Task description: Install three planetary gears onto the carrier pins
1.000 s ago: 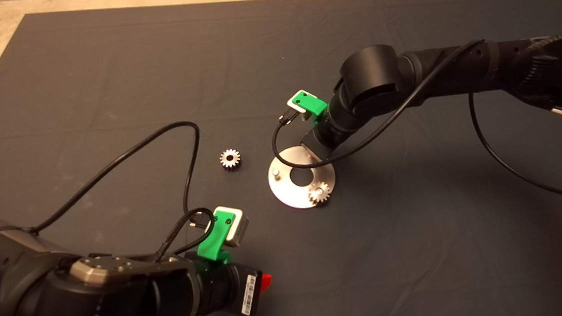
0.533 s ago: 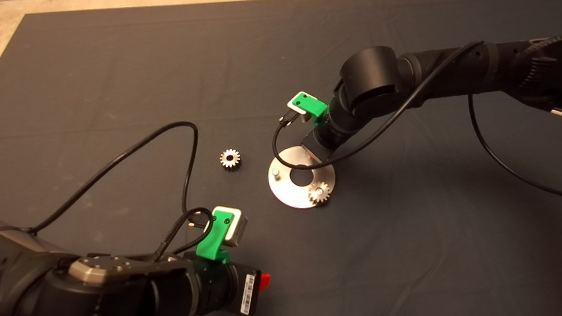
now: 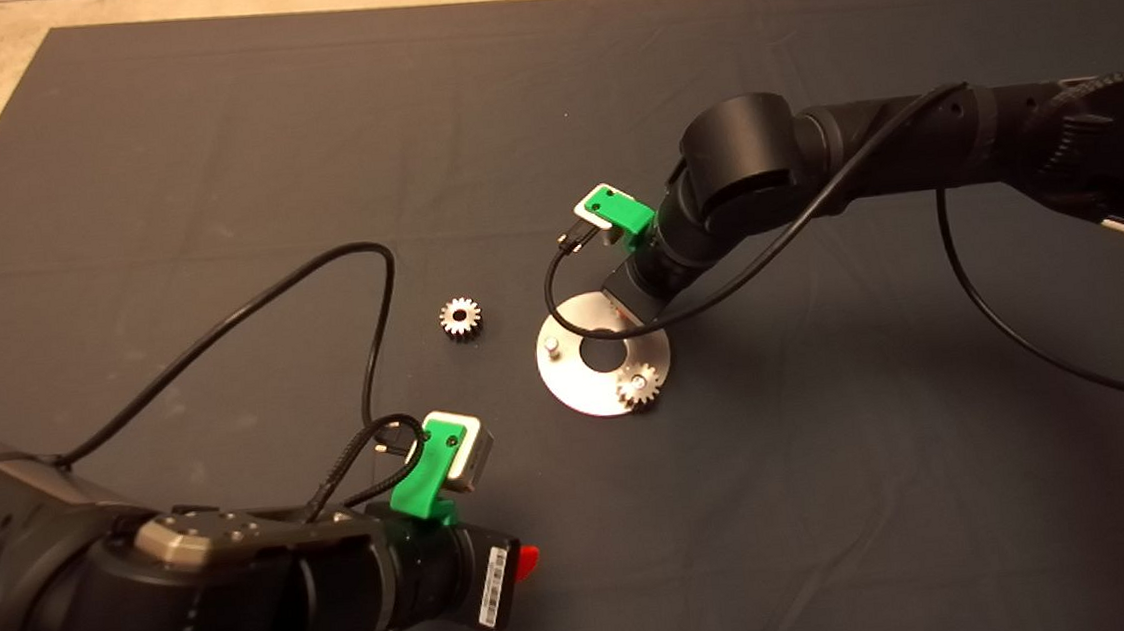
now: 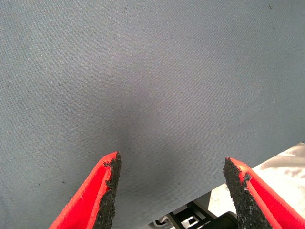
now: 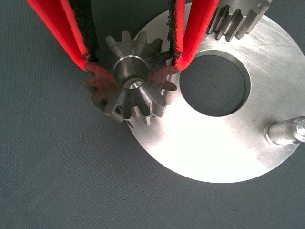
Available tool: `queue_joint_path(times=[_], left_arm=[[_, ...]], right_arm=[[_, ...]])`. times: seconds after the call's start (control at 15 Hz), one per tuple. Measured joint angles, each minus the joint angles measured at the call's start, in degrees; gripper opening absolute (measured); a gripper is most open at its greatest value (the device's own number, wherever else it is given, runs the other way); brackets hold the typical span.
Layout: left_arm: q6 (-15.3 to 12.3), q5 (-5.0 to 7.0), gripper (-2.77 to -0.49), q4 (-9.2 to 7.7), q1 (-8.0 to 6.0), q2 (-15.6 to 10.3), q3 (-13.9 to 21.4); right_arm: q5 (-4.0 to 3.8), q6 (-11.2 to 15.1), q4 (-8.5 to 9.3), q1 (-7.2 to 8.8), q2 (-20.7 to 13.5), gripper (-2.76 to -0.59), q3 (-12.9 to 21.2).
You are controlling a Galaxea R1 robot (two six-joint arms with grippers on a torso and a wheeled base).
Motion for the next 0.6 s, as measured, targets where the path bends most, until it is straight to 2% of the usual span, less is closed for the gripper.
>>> queue_joint_path(times=[0.2,0.6], left_arm=[[0.0,0.0,-1.77,0.06,0.0,-0.1,0.0],[0.0,0.0,-1.77,0.15,0.0,-0.2,0.0]], right_arm=[[0.18,0.0,0.02,-0.44,0.0,-2.56,0.0],[-0.07,0.0,-0.03,-1.26,0.0,-2.55,-0.1]])
